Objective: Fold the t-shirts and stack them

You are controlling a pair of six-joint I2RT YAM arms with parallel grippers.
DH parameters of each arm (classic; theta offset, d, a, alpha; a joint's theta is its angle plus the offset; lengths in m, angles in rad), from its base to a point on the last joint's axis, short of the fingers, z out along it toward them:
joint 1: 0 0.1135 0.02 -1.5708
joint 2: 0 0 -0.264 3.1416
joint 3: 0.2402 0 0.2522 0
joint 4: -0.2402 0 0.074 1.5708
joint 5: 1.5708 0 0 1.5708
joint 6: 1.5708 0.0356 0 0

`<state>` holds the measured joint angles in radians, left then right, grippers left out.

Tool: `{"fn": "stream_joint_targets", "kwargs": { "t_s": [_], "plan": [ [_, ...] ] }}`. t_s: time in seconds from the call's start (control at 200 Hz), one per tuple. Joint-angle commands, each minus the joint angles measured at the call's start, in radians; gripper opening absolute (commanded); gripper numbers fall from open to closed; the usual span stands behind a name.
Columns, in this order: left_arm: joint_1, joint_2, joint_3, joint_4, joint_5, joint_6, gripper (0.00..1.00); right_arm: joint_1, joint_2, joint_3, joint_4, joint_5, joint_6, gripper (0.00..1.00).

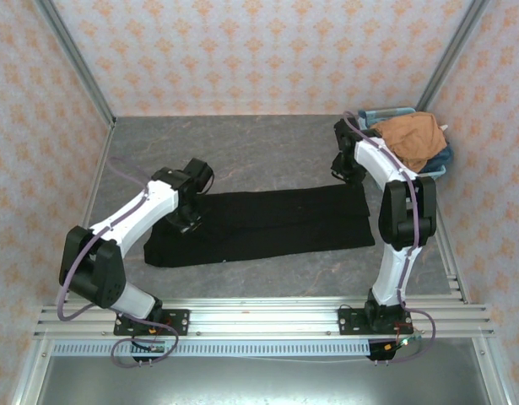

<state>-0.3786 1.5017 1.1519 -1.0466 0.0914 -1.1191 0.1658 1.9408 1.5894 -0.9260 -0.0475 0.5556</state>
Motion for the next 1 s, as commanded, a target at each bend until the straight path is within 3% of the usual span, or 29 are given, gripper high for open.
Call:
{"fn": "stream_joint_targets", "kwargs": {
  "t_s": [0.0,0.415,0.681,0.936,0.996],
  "plan": [
    [-0.036,0.02,0.035,-0.071,-0.057,-0.059,0.0,0.005,-0.057,-0.015,-0.042,0.04,-0.019,0.27],
    [-0.076,-0.024,-0.029,-0.11,-0.125,-0.1,0.0,0.015,-0.084,-0.058,-0.027,0.022,-0.009,0.27],
    [0.026,0.0,-0.081,-0.131,-0.232,0.01,0.0,0.039,-0.086,-0.076,0.001,-0.048,-0.017,0.27],
    [0.107,0.04,-0.136,-0.051,-0.238,0.086,0.0,0.041,-0.101,-0.099,0.006,-0.051,-0.022,0.27],
    [0.127,0.052,-0.14,-0.021,-0.236,0.114,0.09,0.042,-0.104,-0.106,0.006,-0.054,-0.024,0.27]
  ]
}}
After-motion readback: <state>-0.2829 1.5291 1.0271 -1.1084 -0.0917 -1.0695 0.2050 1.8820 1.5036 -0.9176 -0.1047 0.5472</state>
